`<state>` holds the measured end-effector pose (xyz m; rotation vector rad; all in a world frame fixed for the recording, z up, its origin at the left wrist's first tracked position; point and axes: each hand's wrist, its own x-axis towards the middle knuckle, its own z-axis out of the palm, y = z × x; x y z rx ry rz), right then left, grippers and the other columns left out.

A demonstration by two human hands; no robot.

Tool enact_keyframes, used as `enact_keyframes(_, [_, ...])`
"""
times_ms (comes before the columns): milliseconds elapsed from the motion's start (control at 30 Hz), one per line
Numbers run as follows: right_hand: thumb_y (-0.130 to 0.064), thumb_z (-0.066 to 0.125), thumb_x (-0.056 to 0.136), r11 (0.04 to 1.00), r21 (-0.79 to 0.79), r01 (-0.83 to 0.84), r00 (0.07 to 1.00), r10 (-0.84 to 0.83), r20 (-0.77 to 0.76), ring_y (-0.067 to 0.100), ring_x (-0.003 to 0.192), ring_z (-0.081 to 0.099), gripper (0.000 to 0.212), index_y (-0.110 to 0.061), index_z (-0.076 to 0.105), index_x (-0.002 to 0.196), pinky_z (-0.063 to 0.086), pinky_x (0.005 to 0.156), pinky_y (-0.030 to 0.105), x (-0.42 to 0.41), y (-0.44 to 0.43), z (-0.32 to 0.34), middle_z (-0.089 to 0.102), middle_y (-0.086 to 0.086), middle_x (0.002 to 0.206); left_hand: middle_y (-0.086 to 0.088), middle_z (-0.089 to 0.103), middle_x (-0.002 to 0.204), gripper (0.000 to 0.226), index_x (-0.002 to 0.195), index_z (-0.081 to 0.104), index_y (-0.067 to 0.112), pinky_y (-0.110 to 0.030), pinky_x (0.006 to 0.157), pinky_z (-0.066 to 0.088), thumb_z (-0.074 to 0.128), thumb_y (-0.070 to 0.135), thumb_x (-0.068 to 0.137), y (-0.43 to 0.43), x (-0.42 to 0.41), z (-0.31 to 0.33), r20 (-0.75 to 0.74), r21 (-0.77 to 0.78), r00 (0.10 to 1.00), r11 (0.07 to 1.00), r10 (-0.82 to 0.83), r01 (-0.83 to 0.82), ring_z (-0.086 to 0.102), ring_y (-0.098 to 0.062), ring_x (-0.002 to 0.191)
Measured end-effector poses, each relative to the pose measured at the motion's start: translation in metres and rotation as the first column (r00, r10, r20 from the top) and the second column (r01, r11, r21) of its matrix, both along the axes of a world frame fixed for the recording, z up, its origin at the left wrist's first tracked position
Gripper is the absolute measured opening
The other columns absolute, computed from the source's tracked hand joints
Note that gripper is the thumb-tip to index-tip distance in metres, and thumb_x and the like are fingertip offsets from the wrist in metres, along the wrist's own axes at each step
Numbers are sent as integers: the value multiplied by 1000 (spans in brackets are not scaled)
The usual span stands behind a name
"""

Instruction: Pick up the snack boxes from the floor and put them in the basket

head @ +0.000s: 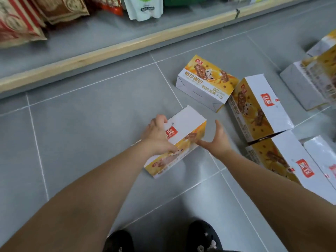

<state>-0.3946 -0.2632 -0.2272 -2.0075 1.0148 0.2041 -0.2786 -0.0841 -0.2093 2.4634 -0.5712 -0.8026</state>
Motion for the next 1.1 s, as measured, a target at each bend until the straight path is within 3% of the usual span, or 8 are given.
enact_keyframes(167, [-28, 86, 67, 901, -30, -433, 898, 429, -98, 23, 146, 18, 122, -22, 0, 153, 19, 115, 33, 58, -2, 72, 15, 2, 160, -4, 43, 123, 87, 123, 30, 16, -31, 87, 36, 83, 29, 54, 35, 43, 72, 124, 123, 946, 951, -299, 284, 48, -26, 109])
enact_keyframes(300, [-13, 87, 61, 858, 78, -508, 861, 509, 9, 21, 135, 37, 116, -20, 13, 151, 30, 107, 27, 96, 41, 164, 40, 1, 141, -2, 44, 119, 87, 120, 30, 16, -36, 95, 29, 83, 30, 54, 76, 67, 175, 140, 154, 935, 940, -325, 304, 45, -21, 98])
enact_keyframes(500, [-10, 80, 57, 766, 89, -637, 770, 637, 29, 21, 105, 52, 89, -23, 30, 129, 44, 77, 28, 139, 93, 334, 48, -1, 111, 1, 38, 134, 101, 135, 22, 23, -30, 99, 30, 87, 28, 59, 139, 81, 343, 68, 203, 977, 962, -202, 185, 42, -19, 110])
enact_keyframes(833, [-16, 92, 46, 741, 177, -647, 762, 626, 165, 10, 103, 56, 91, -31, 38, 118, 49, 81, 24, 174, 197, 545, 53, -8, 110, -3, 17, 158, 113, 151, 3, 30, -52, 119, 14, 80, 40, 68, 247, 64, 526, 120, 316, 974, 923, 190, -219, 22, -28, 144])
enact_keyframes(900, [2, 86, 55, 761, 276, -587, 809, 567, 157, 12, 105, 51, 83, -24, 38, 118, 46, 75, 23, 182, 208, 572, 50, -4, 109, -3, 5, 161, 111, 151, 3, 30, -49, 119, 13, 79, 32, 70, 277, 61, 552, 81, 294, 886, 838, 457, -459, 14, -29, 147])
enact_keyframes(967, [12, 81, 59, 754, 368, -544, 836, 525, 161, 16, 106, 50, 81, -20, 38, 121, 48, 64, 22, 196, 218, 588, 49, 0, 113, -6, 9, 159, 111, 151, 5, 30, -44, 114, 27, 81, 23, 69, 310, 68, 568, -86, 151, 641, 646, 763, -749, 22, -32, 143])
enact_keyframes(1033, [15, 77, 61, 752, 431, -498, 862, 483, 154, 16, 100, 54, 80, -18, 40, 123, 47, 55, 18, 210, 226, 596, 50, 1, 116, -12, 35, 148, 102, 149, 19, 19, -41, 101, 42, 82, 15, 69, 333, 80, 575, -341, 3, 411, 439, 845, -899, 43, -29, 129])
enact_keyframes(1100, [15, 76, 64, 748, 459, -480, 871, 469, 148, 12, 92, 55, 76, -22, 41, 121, 46, 55, 19, 226, 239, 602, 52, 0, 118, -8, 58, 128, 76, 134, 46, 11, -36, 83, 47, 83, 23, 69, 348, 87, 586, -466, -24, 345, 378, 815, -926, 56, -21, 110])
